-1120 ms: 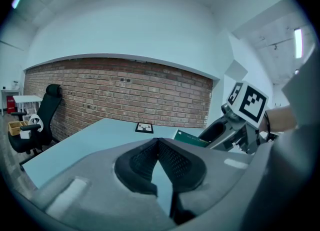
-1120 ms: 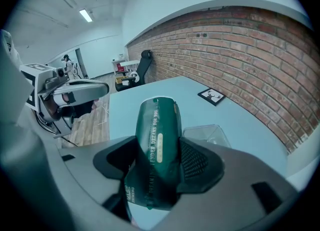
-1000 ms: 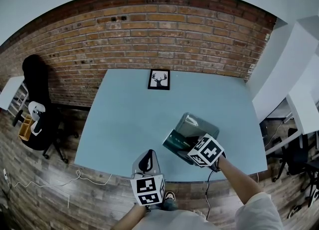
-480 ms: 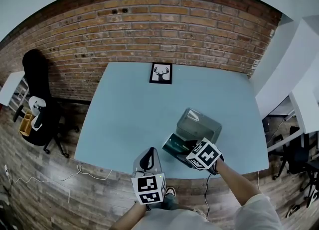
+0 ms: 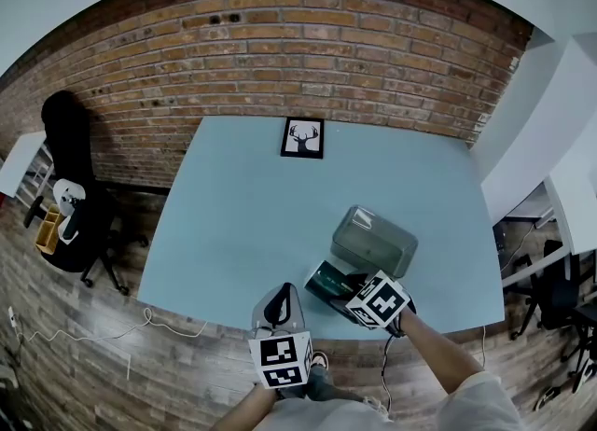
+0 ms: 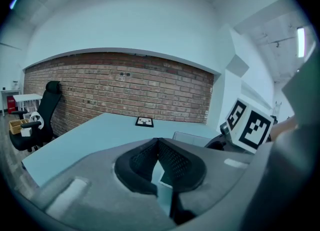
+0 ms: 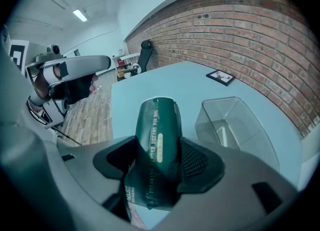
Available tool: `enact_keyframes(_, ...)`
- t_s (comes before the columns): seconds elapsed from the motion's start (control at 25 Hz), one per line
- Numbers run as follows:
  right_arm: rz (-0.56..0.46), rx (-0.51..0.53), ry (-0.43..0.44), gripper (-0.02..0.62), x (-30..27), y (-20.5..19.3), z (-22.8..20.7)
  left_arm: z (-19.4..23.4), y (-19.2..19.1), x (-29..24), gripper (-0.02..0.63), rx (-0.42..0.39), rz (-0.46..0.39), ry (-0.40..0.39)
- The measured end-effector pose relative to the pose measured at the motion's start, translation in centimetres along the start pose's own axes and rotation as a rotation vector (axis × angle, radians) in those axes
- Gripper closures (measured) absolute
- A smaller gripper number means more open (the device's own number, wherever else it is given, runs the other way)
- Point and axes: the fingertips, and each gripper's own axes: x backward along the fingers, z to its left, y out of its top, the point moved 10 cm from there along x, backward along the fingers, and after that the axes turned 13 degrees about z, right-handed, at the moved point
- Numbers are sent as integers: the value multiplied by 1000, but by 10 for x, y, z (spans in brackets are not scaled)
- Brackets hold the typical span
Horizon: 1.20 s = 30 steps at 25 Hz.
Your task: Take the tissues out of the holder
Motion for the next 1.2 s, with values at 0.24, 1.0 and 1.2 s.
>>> enact_keyframes(0.24,5,-10,6,319,-12,-6,1,1,-1,-3,598,4,7,6)
enact_keyframes(1.0,4,-42,20,318,-30,-14,-2,8,-7,-12,598,19,33,15)
enact_keyframes(1.2,-18,-56,34,315,-32,-16,-3,9,-8,-15,598,19,41,9)
